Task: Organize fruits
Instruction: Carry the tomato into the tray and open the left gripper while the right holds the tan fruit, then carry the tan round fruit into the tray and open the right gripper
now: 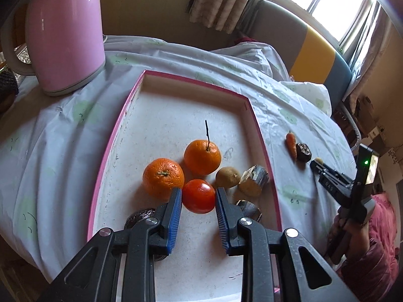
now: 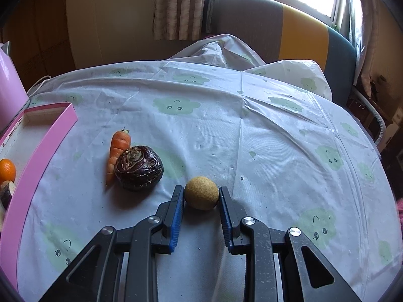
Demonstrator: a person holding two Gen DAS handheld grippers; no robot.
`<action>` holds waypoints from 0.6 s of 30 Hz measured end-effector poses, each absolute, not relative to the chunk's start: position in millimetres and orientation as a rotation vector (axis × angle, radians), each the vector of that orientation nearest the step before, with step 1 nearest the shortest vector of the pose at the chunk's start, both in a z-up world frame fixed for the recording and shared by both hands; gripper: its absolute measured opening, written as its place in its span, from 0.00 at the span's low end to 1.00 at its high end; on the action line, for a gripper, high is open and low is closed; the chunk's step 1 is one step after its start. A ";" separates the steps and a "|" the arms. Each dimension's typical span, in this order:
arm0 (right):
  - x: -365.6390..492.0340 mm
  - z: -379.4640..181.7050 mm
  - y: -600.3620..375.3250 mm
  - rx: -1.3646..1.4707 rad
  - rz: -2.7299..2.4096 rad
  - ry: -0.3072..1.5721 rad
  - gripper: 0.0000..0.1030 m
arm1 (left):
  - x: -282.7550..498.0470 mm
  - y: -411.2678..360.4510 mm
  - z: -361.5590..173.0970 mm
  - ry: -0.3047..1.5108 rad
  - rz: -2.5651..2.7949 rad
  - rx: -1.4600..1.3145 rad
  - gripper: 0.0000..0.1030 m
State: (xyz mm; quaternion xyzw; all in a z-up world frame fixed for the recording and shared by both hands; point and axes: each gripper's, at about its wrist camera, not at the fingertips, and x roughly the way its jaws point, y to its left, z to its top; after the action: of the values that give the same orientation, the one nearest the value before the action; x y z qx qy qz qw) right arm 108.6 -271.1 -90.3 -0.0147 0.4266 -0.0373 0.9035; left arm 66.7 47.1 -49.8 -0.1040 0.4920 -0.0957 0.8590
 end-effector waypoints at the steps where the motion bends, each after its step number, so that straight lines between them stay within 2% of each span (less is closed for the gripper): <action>1: 108.4 -90.3 -270.7 -0.034 -0.079 0.882 0.27 | 67.7 45.8 -53.2 1.040 -0.203 -0.219 0.26; 12: 108.2 -90.5 -268.8 -0.049 -0.086 0.884 0.27 | 67.6 42.2 -66.5 1.062 -0.180 -0.220 0.27; 18: 107.9 -90.7 -268.4 -0.053 -0.087 0.884 0.27 | 59.5 39.4 -52.2 1.026 -0.165 -0.189 0.32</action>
State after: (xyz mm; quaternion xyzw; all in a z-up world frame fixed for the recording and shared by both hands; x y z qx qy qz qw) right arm 107.9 -268.4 -90.7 -0.0259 0.4276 -0.0423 0.9026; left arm 59.5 39.4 -52.2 -0.0904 0.4895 -0.0788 0.8637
